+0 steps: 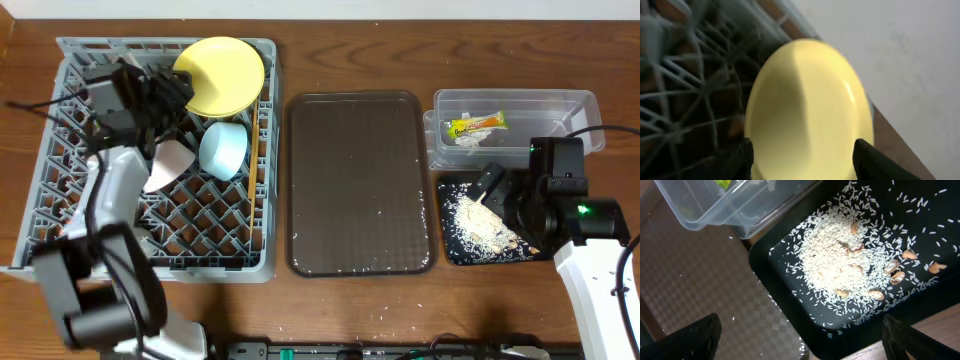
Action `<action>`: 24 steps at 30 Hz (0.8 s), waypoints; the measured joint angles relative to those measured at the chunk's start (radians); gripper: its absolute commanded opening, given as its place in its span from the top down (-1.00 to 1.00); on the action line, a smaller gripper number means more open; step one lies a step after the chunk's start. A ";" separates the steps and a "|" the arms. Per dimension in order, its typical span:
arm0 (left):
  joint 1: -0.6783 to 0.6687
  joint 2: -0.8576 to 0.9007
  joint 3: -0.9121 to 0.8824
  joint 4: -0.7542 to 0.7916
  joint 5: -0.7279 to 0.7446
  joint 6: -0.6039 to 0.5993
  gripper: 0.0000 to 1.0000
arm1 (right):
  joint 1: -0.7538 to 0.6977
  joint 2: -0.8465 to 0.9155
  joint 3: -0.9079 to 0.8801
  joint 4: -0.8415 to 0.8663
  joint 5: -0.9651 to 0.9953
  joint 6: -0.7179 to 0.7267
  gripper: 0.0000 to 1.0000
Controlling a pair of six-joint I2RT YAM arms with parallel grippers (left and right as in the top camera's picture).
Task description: Sort waste into correct bins and load items into the dishwasher
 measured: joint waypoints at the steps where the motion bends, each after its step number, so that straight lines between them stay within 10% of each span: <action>1: 0.000 0.035 0.000 0.024 0.016 -0.010 -0.21 | 0.000 0.000 0.000 0.000 0.000 0.000 -0.99; 24: -0.001 -0.063 -0.002 -0.196 -0.048 -0.013 -0.07 | 0.000 0.001 0.000 0.000 0.000 0.000 -0.99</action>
